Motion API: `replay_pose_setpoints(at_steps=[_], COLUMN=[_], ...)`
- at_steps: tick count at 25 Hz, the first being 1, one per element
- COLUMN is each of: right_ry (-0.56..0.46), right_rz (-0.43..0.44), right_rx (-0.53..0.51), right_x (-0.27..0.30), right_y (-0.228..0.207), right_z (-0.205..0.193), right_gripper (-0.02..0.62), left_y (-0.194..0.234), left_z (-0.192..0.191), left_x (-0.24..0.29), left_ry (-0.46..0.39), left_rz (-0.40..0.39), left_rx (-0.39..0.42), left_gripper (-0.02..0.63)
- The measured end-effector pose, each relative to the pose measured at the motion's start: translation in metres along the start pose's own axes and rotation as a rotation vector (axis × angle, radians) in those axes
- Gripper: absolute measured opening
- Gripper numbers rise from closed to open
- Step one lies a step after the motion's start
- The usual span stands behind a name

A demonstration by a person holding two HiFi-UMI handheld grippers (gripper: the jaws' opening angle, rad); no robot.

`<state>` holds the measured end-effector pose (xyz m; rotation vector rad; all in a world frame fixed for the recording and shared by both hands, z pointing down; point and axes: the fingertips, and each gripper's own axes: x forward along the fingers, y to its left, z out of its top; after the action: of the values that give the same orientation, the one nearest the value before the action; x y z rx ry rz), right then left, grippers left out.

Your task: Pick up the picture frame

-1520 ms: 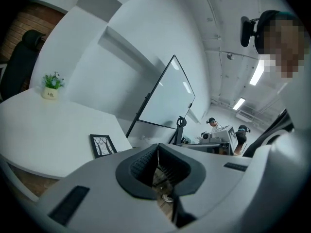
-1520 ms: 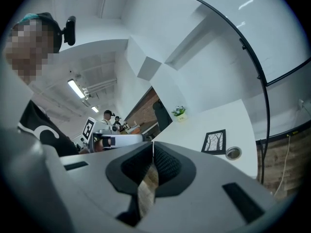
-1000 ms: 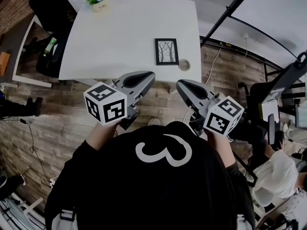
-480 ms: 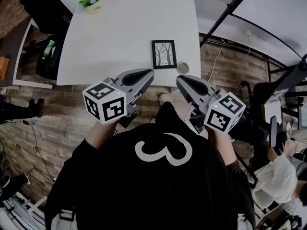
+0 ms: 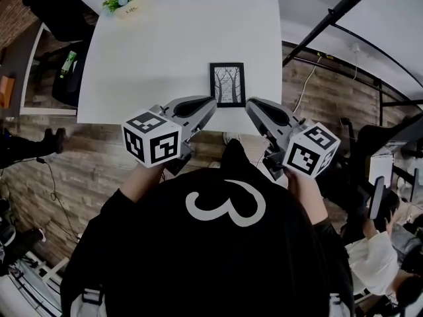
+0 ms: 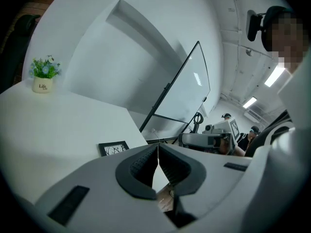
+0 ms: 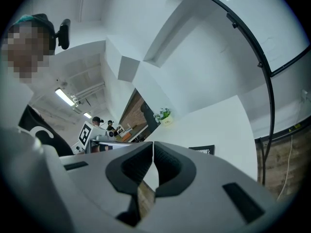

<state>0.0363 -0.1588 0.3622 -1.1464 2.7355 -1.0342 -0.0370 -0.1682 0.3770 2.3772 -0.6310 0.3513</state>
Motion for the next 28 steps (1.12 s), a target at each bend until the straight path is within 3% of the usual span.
replay_pose_setpoints(at_steps=[9,15,25,26,28], right_ry=[0.067,0.132,0.170,0.176,0.191], right_rz=[0.003,-0.013,-0.055,-0.053,-0.046], right_rx=[0.049,0.096,0.088,0.086,0.091], right_x=[0.026,0.042,0.053,0.054,0.057], right_y=[-0.042,-0.066,-0.092,-0.093,-0.095], right_z=[0.004,-0.015,-0.029,-0.030,-0.033], right_gripper=[0.026,0.026,0.031,0.044,0.132], left_y=[0.037,0.057,0.085,0.086,0.089], left_z=[0.005,-0.007,-0.018,-0.018,-0.019], left_x=[0.030,0.042,0.052,0.053,0.054], left_ry=[0.026,0.067,0.095,0.096,0.100], left_rz=[0.016,0.019,0.084,0.089,0.100], left_rx=[-0.058,-0.094,-0.110,-0.110,-0.109], left_gripper=[0.021,0.021,0.023,0.023,0.025])
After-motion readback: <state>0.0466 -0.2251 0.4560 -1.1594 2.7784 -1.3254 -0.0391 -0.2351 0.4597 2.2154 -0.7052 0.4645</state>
